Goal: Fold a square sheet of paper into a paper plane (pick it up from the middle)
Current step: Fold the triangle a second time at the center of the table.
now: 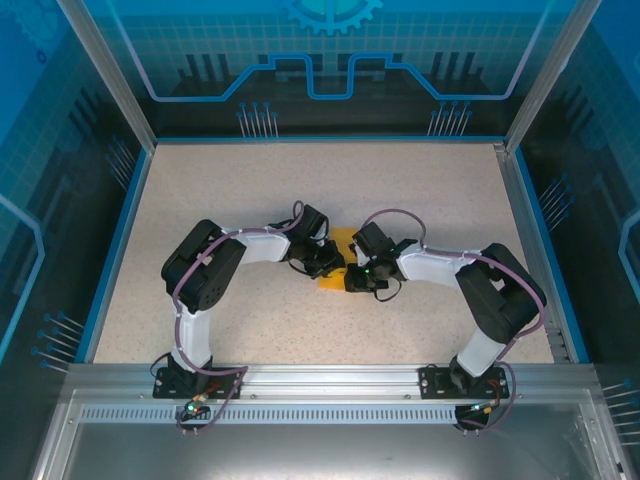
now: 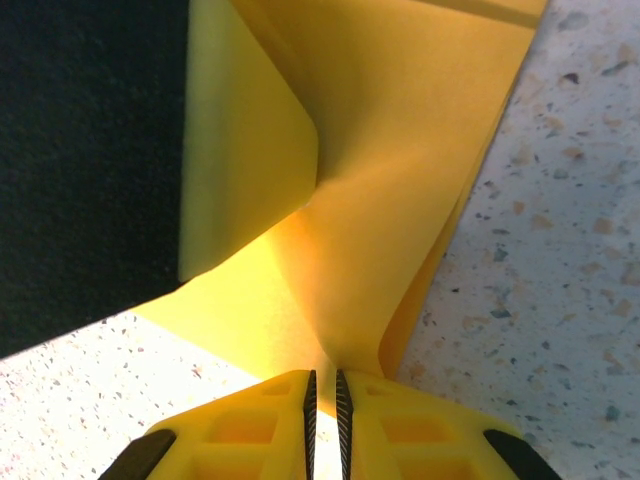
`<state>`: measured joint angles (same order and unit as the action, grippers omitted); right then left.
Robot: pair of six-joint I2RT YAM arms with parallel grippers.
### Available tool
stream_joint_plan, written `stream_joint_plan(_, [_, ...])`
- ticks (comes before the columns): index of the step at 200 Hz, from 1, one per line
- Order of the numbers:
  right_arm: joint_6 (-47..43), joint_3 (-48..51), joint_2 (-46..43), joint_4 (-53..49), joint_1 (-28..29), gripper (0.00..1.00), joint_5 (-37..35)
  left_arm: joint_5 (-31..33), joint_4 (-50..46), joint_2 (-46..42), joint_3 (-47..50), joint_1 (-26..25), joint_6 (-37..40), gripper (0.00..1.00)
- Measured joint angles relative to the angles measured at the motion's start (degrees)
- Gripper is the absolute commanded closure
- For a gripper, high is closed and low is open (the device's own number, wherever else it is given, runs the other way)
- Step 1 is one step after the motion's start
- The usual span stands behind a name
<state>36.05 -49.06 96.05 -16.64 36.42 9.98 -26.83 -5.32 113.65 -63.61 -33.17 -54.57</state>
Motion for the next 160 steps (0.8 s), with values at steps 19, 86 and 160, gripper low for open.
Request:
stream_joint_plan(19, [0.4,0.0,0.0,0.0,-0.6,0.83,1.3,0.0,0.0,0.0,0.0,0.0,0.0,0.88])
stream_joint_plan(86, [0.7,0.0,0.0,0.2,-2.0,0.83,4.0,0.0,-0.2,0.0,-0.1,0.0,0.0,0.88])
stream_joint_plan(160, [1.2,0.3,1.1,1.3,-2.2,0.83,4.1,0.0,-0.7,0.0,-0.4,0.0,0.0,0.88])
